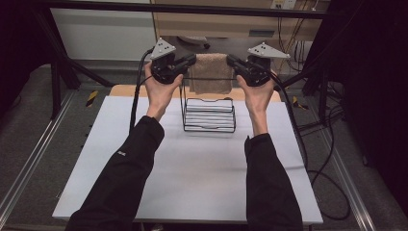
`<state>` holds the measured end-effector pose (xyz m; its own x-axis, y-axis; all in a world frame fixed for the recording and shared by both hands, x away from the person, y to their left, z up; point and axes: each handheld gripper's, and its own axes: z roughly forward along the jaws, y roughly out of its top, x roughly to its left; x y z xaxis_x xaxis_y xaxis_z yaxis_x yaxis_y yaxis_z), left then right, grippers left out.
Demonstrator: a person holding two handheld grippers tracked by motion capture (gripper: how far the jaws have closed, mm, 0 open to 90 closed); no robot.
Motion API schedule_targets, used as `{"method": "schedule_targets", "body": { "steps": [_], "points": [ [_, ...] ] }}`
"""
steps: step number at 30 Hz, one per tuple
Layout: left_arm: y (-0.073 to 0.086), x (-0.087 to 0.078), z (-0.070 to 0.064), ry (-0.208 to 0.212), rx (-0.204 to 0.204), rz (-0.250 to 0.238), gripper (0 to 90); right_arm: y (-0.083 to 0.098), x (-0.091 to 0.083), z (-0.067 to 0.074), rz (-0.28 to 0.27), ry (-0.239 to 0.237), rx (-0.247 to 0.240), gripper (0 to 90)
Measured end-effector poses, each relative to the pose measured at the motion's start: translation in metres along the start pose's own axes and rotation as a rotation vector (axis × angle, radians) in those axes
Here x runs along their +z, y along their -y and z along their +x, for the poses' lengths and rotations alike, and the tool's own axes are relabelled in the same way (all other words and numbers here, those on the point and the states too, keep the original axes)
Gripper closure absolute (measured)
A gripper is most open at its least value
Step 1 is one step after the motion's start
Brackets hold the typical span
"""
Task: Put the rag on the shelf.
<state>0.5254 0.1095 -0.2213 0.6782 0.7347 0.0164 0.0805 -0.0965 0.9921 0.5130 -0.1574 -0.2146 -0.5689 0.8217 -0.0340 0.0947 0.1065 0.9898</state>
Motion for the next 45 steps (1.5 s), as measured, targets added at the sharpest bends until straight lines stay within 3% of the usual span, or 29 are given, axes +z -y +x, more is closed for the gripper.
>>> {"method": "schedule_targets", "body": {
  "steps": [24, 37, 45],
  "points": [
    [0.007, -0.022, -0.013, 0.057, 0.033, 0.028, 84.1, 0.009, -0.021, 0.012, 0.018, -0.036, -0.029, 86.3],
    [0.017, -0.031, -0.02, 0.084, 0.03, 0.088, 82.9, 0.023, -0.031, 0.017, 0.061, -0.085, -0.038, 85.7],
    [0.027, -0.031, -0.02, 0.1, 0.003, 0.103, 80.6, 0.034, -0.03, 0.016, 0.079, -0.105, -0.037, 85.3]
  ]
}}
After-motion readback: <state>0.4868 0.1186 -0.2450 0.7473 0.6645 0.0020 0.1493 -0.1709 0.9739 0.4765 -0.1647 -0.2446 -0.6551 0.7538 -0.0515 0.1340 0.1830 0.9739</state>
